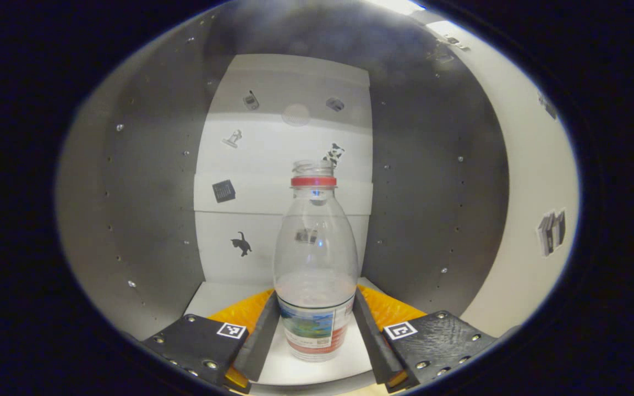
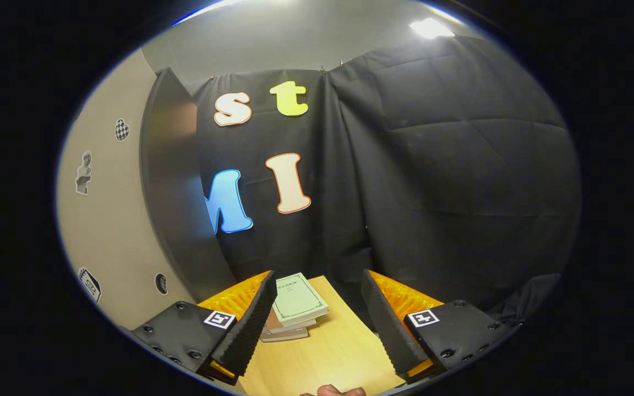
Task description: Open the cabinet door with the right hand, grasp the bottle in the cabinet with the left hand and place it on the coaster, then close the cabinet door with the right hand.
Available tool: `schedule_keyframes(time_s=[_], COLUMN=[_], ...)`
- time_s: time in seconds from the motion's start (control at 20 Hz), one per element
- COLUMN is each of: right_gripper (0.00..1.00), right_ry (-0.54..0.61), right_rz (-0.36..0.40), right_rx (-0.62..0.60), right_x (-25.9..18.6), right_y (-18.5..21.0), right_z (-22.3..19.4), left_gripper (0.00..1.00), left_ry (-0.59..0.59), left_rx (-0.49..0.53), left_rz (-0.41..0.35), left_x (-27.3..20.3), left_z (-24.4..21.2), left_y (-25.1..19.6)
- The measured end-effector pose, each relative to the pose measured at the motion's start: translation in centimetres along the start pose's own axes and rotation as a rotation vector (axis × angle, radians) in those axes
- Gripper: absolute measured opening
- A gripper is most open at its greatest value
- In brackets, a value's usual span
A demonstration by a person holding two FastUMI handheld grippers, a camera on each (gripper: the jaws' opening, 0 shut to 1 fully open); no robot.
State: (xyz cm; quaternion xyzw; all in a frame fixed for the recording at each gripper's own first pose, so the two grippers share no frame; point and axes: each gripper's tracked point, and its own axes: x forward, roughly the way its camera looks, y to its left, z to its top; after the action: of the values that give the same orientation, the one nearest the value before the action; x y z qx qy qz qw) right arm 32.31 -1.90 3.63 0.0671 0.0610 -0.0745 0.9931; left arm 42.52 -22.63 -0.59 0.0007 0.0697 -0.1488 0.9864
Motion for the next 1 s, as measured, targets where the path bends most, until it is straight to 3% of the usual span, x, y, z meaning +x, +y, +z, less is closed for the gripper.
schedule_keyframes(time_s=[0.45, 0.75, 1.0], right_gripper=[0.98, 0.98, 0.98], right_ry=[-0.026, -0.030, -0.022], right_rz=[0.044, 0.075, 0.110], right_rx=[-0.011, -0.018, -0.048], right_x=[-2.4, -4.3, -5.7], right_y=[1.9, 3.6, 5.5], right_z=[0.7, 1.1, 1.1], left_gripper=[0.75, 0.73, 0.73], left_ry=[-0.033, -0.024, 0.018], left_rx=[-0.029, -0.023, -0.005], left_rz=[-0.037, 0.033, 0.116], left_x=[-9.9, -17.7, -23.7], left_z=[1.9, 0.1, -4.1], left_y=[0.7, 5.1, 8.8])
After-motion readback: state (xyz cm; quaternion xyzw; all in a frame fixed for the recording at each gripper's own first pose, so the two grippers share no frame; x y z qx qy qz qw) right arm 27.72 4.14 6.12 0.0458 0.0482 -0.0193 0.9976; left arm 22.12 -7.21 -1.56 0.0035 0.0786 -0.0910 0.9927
